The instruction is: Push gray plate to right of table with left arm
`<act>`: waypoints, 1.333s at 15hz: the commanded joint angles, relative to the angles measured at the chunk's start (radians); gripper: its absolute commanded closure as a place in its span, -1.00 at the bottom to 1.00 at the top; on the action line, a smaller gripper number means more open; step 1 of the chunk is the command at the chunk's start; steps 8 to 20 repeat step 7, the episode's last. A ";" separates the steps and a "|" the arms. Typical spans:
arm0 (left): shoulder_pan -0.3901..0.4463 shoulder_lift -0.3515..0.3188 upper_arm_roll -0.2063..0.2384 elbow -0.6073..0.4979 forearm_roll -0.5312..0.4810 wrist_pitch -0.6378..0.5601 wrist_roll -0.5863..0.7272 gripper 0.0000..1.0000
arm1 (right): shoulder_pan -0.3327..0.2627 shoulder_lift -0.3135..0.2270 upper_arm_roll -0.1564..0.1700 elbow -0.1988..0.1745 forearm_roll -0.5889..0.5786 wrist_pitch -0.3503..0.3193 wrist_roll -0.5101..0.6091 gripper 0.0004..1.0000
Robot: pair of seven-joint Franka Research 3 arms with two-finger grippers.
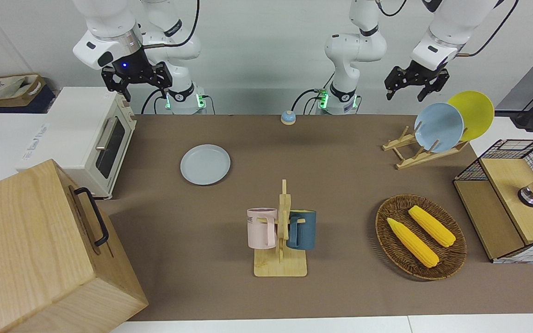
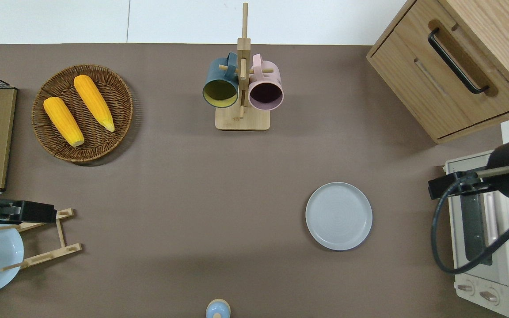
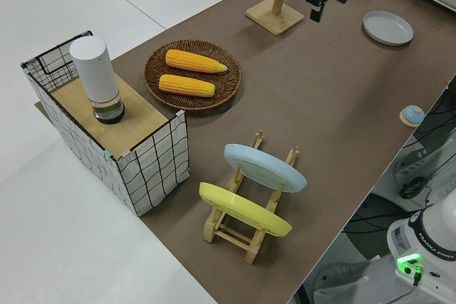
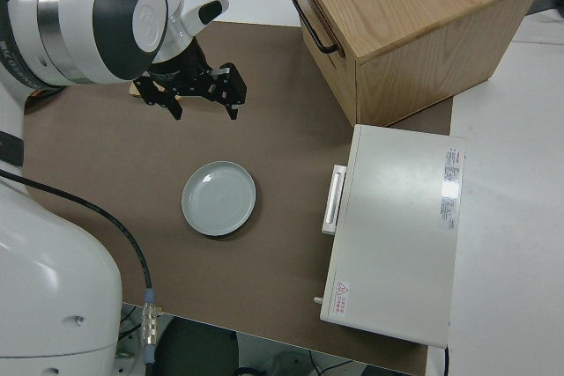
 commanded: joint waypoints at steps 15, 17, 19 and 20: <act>-0.004 -0.002 -0.004 0.014 0.017 -0.010 0.007 -0.99 | -0.020 -0.002 0.016 0.009 0.004 -0.016 0.013 -0.97; -0.004 -0.002 -0.004 0.014 0.017 -0.010 0.007 -0.99 | -0.020 -0.002 0.016 0.009 0.004 -0.016 0.013 -0.97; -0.004 -0.002 -0.004 0.014 0.017 -0.010 0.007 -0.99 | -0.020 -0.002 0.016 0.009 0.004 -0.016 0.013 -0.97; -0.004 -0.002 -0.004 0.014 0.017 -0.010 0.007 -0.99 | -0.020 -0.002 0.016 0.009 0.004 -0.016 0.013 -0.97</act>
